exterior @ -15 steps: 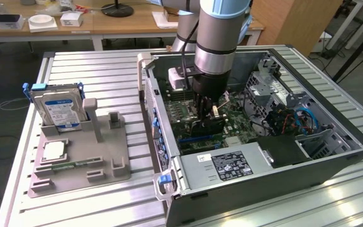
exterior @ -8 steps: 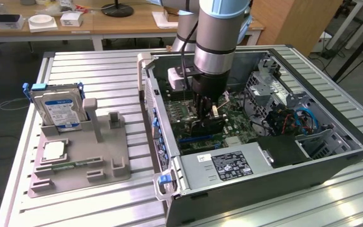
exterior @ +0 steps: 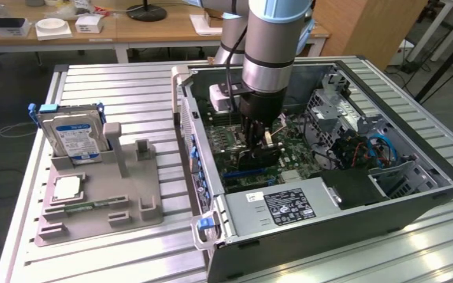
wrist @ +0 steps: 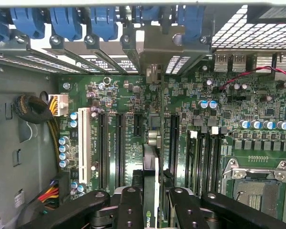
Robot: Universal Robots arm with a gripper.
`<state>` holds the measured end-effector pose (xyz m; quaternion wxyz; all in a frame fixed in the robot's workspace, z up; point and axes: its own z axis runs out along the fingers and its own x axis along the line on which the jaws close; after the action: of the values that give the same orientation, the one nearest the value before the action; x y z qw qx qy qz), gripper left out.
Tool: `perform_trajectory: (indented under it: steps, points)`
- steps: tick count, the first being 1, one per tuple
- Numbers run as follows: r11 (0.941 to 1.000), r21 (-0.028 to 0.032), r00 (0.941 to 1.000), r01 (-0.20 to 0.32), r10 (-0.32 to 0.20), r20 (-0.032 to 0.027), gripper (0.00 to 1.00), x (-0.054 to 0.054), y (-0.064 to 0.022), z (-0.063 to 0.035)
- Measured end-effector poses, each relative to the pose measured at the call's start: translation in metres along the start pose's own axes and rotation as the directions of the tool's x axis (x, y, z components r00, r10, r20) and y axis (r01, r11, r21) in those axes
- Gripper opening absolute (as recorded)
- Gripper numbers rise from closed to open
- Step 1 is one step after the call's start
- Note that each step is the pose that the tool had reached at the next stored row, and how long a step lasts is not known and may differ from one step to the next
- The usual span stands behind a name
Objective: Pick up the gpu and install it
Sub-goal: 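Insert the gpu into the slot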
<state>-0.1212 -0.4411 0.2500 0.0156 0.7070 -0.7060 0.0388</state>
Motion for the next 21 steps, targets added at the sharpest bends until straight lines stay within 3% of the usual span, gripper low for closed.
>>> perform_trajectory:
  steps: [21]
  points:
    - [1.0,0.0001,1.0,0.0,0.0,0.0002,0.26,-0.0014,0.0001,0.0029]
